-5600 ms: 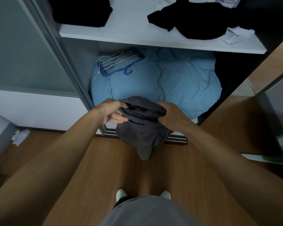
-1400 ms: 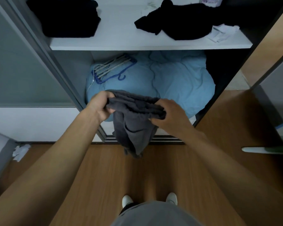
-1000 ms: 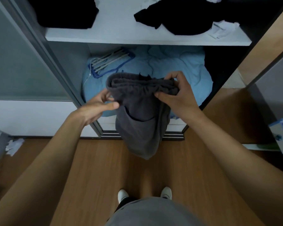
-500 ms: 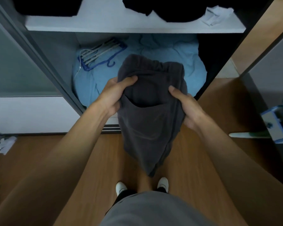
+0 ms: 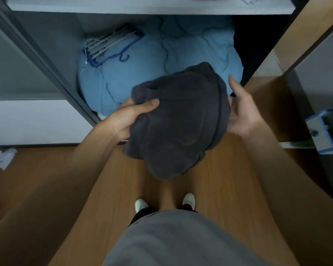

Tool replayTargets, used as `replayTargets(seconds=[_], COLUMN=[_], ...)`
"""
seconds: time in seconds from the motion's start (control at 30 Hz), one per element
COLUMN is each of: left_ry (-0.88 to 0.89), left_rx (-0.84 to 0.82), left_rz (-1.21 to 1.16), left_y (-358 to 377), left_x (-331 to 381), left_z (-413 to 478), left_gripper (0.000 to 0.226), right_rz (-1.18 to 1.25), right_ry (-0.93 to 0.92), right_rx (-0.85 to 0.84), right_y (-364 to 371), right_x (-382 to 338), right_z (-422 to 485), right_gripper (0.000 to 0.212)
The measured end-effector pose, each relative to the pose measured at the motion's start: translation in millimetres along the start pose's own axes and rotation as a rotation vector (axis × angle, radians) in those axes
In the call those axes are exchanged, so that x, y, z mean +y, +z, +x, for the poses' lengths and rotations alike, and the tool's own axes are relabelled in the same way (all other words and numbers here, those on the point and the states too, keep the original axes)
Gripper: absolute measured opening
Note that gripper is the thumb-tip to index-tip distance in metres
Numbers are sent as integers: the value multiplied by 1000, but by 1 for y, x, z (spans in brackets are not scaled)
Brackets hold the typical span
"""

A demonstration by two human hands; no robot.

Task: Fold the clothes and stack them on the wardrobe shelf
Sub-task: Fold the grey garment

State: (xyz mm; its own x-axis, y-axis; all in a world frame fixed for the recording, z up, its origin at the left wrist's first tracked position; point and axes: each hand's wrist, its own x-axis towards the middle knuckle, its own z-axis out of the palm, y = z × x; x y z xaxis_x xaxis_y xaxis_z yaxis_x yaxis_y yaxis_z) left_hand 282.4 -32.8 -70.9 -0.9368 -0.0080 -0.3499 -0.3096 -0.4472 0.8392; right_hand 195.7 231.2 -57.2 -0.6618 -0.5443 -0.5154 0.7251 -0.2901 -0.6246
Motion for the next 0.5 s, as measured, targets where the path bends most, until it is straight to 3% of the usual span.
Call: replayTargets(seconds=[0.07,0.2,0.3,0.37,0.43,0.5], left_ry=[-43,-259,-154,-152,-244,-280], left_rx=[52,139,129,180,224,140], left_rz=[19,-40,-147,-104,73,187], left_y=[7,2,-28,-43,-48,-46], left_x=[0,-1,1,-6,-21,-32], left_z=[1,-1,-4,-11,-19,-24], left_gripper=[35,23,30,39,30,19], right_rz=[-44,-196,-182,-210,-243,-251], right_ry=[-7,-132,-182,-127,-27,65], right_rx=[67,94,58,49,90,107], right_y=[-5,8,21,28,33,37], right_x=[41,82,62,54,53,46], right_z=[-1,1,1,1,2,2], right_gripper=[61,40,30,29,27,18])
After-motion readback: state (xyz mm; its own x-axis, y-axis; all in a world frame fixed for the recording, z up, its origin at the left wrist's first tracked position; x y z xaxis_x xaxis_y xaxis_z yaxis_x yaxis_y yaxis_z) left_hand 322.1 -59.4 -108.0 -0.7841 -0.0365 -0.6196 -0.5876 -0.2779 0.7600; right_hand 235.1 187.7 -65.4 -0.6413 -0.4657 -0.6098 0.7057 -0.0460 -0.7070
